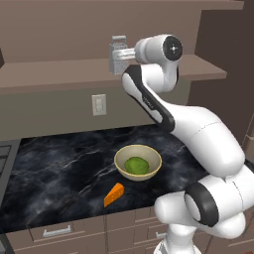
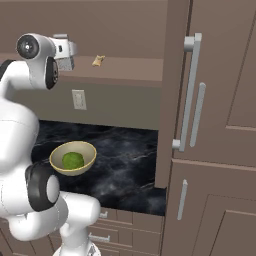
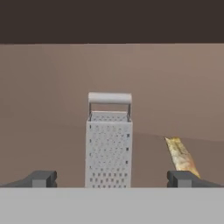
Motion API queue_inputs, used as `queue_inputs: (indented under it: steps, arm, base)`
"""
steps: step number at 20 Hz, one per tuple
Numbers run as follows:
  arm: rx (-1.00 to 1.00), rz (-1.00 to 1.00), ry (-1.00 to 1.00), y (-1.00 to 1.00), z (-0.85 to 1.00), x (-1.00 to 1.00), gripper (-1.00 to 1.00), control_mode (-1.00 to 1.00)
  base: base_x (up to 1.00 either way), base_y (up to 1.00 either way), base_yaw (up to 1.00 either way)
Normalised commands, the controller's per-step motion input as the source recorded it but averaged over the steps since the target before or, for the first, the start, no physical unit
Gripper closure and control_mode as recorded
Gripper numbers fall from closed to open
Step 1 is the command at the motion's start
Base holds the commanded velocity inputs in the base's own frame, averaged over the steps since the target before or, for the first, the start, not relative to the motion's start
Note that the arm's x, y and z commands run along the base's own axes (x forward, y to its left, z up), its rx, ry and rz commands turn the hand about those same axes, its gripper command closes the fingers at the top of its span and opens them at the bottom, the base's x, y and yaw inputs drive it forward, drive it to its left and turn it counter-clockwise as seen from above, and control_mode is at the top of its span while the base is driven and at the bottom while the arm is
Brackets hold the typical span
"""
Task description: Pick the cheese from the fridge and the cheese grater from the cabinet and place them next to the salad bowl.
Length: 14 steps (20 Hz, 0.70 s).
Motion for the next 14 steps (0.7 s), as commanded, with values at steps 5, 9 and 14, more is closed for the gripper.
queue_inputs:
  steps: [5, 9, 14]
  arm:
    - [0.0, 0.0, 0.0, 0.0, 0.0, 0.16, -1.0, -1.0]
    - [0.0, 0.0, 0.0, 0.0, 0.0, 0.14, -1.0, -1.0]
    - [0.0, 0.0, 0.0, 0.0, 0.0, 0.13, -1.0, -1.0]
  base:
    - [0.0, 0.0, 0.0]
    - [0.0, 0.0, 0.0]
    - [0.0, 0.0, 0.0]
